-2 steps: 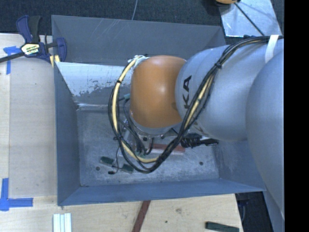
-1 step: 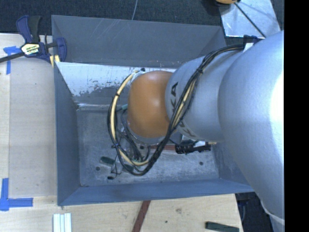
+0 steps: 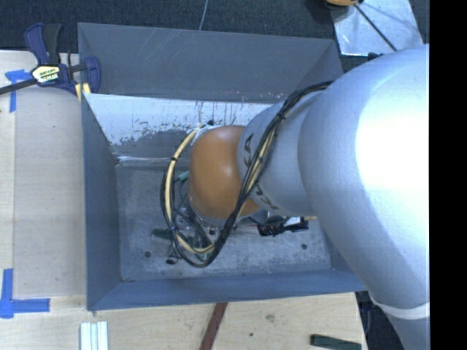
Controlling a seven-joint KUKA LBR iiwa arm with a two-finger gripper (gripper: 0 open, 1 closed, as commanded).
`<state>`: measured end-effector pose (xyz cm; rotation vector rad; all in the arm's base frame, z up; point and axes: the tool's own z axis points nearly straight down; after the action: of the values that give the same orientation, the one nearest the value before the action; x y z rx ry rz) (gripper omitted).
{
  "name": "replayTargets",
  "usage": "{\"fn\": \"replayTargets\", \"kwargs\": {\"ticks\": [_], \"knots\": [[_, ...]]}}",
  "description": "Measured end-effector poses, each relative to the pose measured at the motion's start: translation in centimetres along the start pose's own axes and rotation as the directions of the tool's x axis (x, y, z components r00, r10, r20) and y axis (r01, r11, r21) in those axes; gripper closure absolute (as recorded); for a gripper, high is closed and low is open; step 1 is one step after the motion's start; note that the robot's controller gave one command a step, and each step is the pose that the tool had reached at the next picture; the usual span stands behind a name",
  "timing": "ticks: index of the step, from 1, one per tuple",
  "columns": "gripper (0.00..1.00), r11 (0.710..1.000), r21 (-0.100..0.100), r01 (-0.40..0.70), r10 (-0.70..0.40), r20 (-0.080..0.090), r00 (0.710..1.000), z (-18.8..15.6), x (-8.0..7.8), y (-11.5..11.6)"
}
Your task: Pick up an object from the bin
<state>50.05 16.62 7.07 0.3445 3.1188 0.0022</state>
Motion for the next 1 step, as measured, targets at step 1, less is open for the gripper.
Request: {"fn": "replayTargets", "kwargs": {"ticks": [1], "knots": [[1.0, 1.0, 0.0, 0.0, 0.0, 0.0, 1.0, 0.0, 0.0, 0.0]]}}
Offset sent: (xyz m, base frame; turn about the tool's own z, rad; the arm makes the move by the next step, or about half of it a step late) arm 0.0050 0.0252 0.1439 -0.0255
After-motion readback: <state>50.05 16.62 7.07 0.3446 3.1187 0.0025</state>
